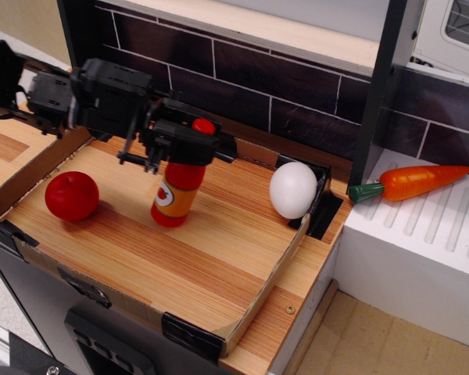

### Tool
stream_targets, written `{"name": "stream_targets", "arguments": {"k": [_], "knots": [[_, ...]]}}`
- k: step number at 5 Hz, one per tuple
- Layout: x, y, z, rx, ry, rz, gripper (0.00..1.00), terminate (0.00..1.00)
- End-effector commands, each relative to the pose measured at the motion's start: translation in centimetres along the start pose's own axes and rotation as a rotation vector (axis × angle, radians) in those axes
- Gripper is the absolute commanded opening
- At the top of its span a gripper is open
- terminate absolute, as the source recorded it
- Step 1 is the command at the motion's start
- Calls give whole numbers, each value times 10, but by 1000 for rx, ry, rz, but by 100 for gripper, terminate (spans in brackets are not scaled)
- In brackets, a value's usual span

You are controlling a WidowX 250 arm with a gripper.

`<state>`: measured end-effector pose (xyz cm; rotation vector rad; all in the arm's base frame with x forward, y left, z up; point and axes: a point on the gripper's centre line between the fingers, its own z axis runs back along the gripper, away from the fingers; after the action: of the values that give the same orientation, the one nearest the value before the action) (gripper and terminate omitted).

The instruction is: Upright hot sauce bottle

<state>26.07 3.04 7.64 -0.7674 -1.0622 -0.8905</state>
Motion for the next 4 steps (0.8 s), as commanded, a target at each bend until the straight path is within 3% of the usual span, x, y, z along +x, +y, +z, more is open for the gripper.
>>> {"name": "stream_targets", "arguments": {"k": [1, 3, 4], "knots": [[14, 0, 11, 5, -52, -6, 0, 0], [12, -7, 0, 46, -143, -35, 0, 0], [10, -6, -5, 39, -149, -8, 0, 0]]}}
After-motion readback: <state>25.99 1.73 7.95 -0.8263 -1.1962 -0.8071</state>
